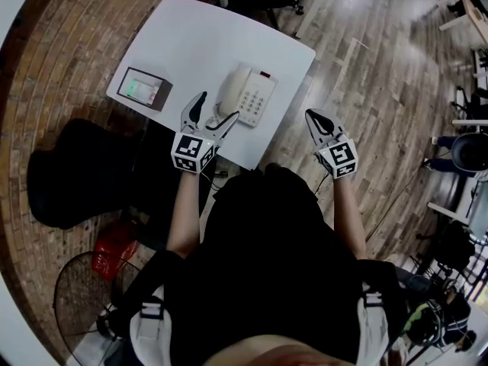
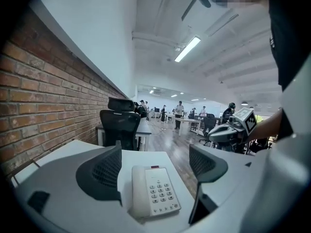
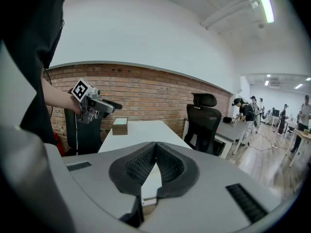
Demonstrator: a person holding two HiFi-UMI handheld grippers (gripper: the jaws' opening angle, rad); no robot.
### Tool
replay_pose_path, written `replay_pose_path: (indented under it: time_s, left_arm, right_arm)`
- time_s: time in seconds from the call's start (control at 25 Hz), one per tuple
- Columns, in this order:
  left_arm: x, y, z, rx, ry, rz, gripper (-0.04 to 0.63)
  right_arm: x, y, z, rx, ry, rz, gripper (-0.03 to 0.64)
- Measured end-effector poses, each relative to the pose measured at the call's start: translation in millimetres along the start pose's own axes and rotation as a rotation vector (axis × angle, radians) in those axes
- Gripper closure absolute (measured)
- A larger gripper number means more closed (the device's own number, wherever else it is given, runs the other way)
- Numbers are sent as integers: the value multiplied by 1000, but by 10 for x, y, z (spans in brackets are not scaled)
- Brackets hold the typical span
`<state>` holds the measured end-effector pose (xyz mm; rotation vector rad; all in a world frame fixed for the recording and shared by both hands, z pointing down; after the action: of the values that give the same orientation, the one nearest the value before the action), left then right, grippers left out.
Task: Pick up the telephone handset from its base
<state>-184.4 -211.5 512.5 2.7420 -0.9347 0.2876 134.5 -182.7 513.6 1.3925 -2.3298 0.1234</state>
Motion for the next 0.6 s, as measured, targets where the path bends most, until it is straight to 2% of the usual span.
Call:
replay_pose_path:
  time_s: [0.4,0.6]
  left_arm:
    - [27,152,-63,-5,11,-39,172]
    - [68,187,-189,-21,34,-28,170]
  right_arm:
    - [43,157,58,-10,13,-21,618]
    - [75,163,49,-16,22,-9,618]
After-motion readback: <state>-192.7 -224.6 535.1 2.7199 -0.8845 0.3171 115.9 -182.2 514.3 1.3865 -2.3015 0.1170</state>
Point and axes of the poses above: the fingertips, and each gripper's own axes: x forward along the fingers, y to its left, z out of its top, the point moved 8 cm from there along -x, backward along the fingers, and after that the axes turned 12 degrees about -z, right-handed, at the moved point
